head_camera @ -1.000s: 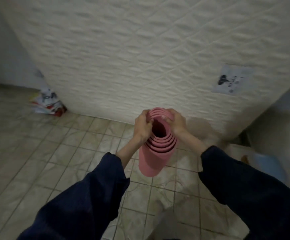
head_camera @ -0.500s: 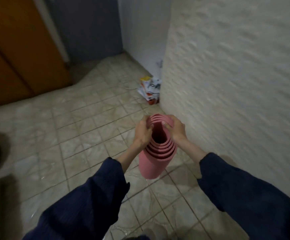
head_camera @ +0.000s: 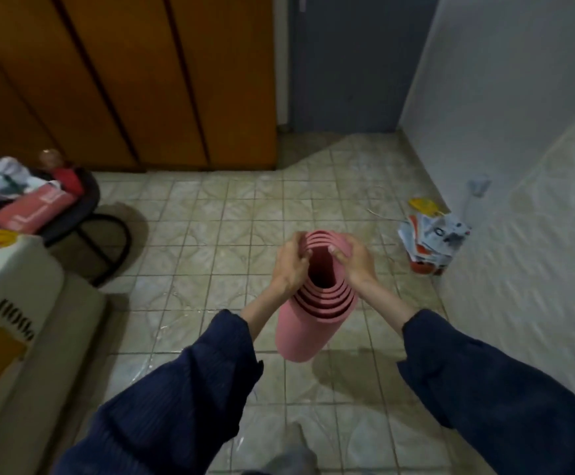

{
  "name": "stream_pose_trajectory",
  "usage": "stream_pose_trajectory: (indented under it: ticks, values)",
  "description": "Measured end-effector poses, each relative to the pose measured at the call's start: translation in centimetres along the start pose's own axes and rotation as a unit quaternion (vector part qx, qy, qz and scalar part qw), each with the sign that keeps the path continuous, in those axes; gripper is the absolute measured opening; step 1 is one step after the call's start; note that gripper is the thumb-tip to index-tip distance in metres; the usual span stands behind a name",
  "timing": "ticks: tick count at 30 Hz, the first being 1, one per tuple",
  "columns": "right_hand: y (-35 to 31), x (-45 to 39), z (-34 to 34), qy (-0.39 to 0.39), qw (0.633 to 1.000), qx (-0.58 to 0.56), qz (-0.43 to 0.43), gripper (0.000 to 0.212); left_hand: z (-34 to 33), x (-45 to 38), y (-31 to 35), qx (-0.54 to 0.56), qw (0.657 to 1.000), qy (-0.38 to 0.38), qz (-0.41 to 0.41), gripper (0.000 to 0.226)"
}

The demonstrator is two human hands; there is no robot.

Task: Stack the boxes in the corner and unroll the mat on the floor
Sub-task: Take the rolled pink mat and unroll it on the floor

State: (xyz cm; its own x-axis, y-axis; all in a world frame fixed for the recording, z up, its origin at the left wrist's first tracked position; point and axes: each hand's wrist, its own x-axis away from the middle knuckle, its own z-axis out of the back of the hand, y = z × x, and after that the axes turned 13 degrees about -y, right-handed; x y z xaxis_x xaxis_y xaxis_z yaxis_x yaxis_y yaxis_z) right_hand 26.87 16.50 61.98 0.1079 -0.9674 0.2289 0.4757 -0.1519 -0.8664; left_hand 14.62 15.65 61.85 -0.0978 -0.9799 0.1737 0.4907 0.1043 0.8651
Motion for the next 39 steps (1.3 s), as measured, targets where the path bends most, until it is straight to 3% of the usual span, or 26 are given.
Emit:
stream_pose_trajectory:
  ticks: [12,17,30,39]
  values:
    - [-8.9,-23.9,-5.2,-0.131,0.99,0.025,0.053,0.034,12.5,-18.5,-3.3,0.033,0.992,0.107,0.065,0.043]
    - [-13.4,-33.2,-8.0,-0.211,0.971,0.058,0.092,0.038,17.8,-25.2,-5.1,0.06,0.975,0.188,0.098,0.041]
    - [-24.4,-53.1,-21.7,-0.376,0.896,0.135,0.196,0.038,33.2,-37.7,-12.6,0.088,0.905,0.374,0.182,0.037]
    - [-31.6,-60.7,-32.8,-0.469,0.835,0.134,0.254,0.033,43.9,-41.0,-17.5,0.083,0.844,0.473,0.237,0.037]
